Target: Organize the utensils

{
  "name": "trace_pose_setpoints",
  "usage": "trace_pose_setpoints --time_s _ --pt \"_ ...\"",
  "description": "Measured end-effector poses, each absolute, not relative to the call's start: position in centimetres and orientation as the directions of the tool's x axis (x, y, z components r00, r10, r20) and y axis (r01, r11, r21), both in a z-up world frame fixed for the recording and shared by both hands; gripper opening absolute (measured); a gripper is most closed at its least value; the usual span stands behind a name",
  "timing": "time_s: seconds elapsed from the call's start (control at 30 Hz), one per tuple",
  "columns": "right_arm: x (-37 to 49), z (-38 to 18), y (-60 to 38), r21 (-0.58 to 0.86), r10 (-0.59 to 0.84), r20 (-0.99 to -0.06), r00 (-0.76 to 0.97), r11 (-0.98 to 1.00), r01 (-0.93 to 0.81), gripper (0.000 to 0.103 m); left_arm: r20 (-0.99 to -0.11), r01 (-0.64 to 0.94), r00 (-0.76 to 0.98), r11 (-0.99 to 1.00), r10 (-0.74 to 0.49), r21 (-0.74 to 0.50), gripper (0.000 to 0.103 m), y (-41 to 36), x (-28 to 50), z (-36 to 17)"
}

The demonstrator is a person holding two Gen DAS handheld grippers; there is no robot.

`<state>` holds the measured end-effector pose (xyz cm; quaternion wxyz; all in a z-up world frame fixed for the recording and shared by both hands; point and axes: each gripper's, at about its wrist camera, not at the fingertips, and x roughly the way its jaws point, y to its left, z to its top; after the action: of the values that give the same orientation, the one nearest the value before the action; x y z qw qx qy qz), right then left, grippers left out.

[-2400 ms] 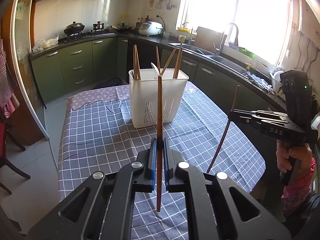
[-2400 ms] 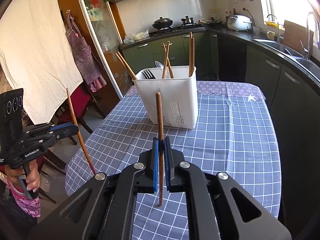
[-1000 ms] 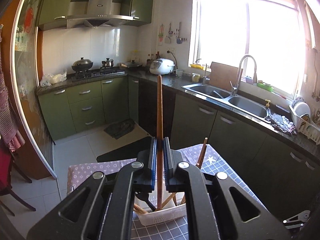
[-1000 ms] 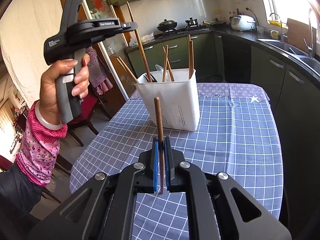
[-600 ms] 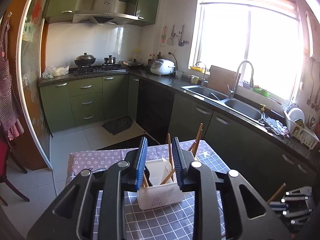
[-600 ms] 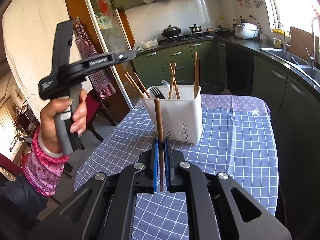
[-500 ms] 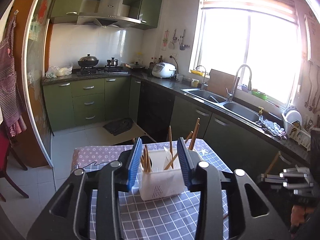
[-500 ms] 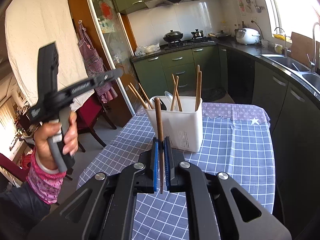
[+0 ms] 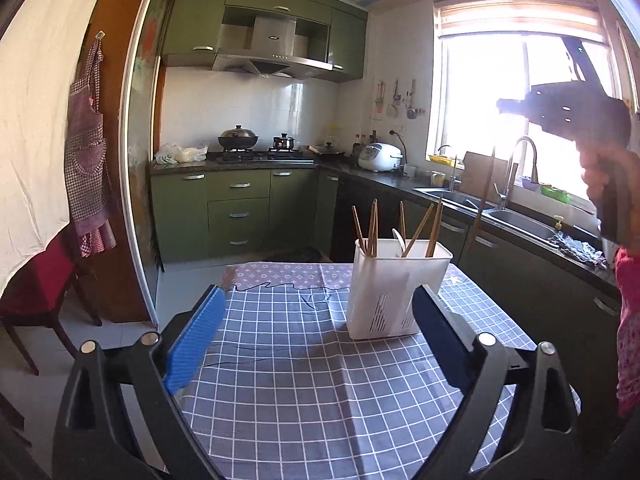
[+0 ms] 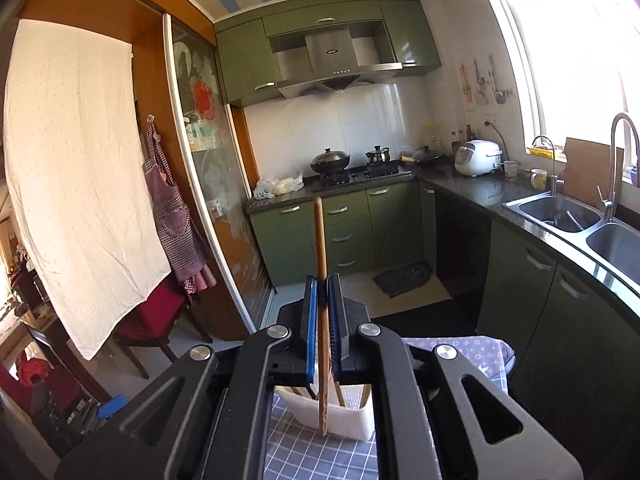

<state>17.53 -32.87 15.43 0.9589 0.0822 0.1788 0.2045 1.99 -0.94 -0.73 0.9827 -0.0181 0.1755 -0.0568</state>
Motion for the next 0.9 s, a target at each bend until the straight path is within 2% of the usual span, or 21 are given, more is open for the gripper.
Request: trace_pose_setpoints --time_s 0.3,0.6,0.63,0.67,0.7,0.77,0.83,0.9 --pt "24.2 12.7 -31.9 0.247 0.386 -0.368 0.846 0.918 -0.311 0.007 -0.387 0.155 0.909 0.987 -0.156 -0.034 0.095 -2.4 1.9 -2.4" --pt "24.9 8.3 -30.0 0.222 0.383 -0.457 0.803 0.923 -0.314 0.008 -0.420 0.163 0.892 0.985 -0.169 -0.051 0.095 -2.6 2.7 -2.9" --pt "24.9 7.7 -29.7 0.216 0.386 -0.470 0.793 0.922 -0.321 0.012 -0.424 0.162 0.890 0.985 -0.168 -0.051 0.095 -2.7 2.7 -3.0" --pt "24.6 7.1 -29.5 0.215 0.390 -0.476 0.789 0.921 -0.325 0.030 -0.426 0.162 0.889 0.985 -0.168 -0.050 0.096 -2.7 2.7 -3.0" --pt "24.2 6.7 -29.5 0.213 0.389 -0.476 0.789 0.921 -0.326 0.039 -0.429 0.164 0.887 0.985 -0.169 -0.050 0.096 -2.8 2.7 -3.1" --pt "22.7 6.1 -29.8 0.212 0.393 -0.463 0.795 0.919 -0.331 0.039 -0.434 0.168 0.885 0.985 -0.170 -0.044 0.096 -3.0 2.6 -3.3" --pt "20.3 5.5 -30.4 0.220 0.404 -0.439 0.802 0.914 -0.340 0.047 -0.438 0.171 0.883 0.984 -0.171 -0.040 0.096 -3.1 2.5 -3.4" --pt "17.4 4.6 -31.6 0.225 0.401 -0.408 0.820 0.915 -0.336 0.067 -0.446 0.177 0.877 0.983 -0.176 -0.041 0.096 -3.2 2.5 -3.7"
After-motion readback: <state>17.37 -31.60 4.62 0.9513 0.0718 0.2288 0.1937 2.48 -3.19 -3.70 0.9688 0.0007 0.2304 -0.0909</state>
